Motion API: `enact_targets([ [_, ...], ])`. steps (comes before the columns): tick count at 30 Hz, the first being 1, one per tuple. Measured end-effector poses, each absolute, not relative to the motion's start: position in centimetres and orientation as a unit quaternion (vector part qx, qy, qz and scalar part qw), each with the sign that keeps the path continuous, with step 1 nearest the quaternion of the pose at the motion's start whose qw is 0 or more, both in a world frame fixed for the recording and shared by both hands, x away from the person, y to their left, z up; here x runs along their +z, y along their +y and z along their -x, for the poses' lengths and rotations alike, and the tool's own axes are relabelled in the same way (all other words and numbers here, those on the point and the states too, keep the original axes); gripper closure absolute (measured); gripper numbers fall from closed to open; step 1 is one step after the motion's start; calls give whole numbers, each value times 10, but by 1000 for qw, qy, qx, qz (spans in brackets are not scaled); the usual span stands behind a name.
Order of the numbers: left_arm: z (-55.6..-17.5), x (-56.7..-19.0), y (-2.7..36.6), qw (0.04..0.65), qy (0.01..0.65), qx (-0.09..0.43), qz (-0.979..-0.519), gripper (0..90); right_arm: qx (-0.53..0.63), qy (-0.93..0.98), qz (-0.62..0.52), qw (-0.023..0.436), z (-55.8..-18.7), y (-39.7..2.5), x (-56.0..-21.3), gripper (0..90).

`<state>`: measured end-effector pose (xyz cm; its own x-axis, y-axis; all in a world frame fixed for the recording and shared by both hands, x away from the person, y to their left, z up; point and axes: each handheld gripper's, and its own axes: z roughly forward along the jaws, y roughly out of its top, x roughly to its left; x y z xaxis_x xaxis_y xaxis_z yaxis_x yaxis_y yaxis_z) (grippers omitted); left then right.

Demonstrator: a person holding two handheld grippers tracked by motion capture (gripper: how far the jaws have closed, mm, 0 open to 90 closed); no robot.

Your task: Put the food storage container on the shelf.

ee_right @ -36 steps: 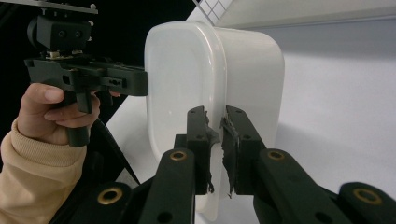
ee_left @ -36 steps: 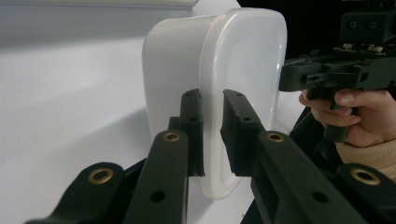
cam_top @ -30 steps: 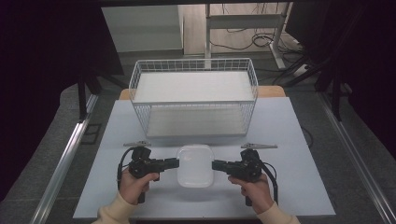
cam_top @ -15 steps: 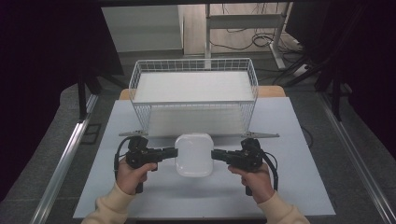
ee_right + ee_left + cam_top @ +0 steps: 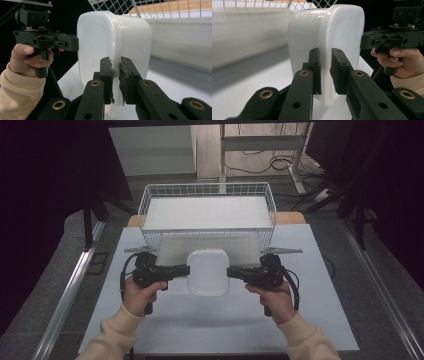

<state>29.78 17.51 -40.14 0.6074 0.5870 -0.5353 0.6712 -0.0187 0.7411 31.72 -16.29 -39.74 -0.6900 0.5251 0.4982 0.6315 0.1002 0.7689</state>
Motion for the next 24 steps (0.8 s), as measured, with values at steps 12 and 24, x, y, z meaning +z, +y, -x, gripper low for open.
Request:
enact_targets([
  [12,-309,-386,176,552,434,-32,-711,799,-551,-740,384,38,-328,-163,-382,810],
  [24,-326,-362,176,560,426,-21,-710,800,-556,-739,378,25,-344,-162,-357,810],
])
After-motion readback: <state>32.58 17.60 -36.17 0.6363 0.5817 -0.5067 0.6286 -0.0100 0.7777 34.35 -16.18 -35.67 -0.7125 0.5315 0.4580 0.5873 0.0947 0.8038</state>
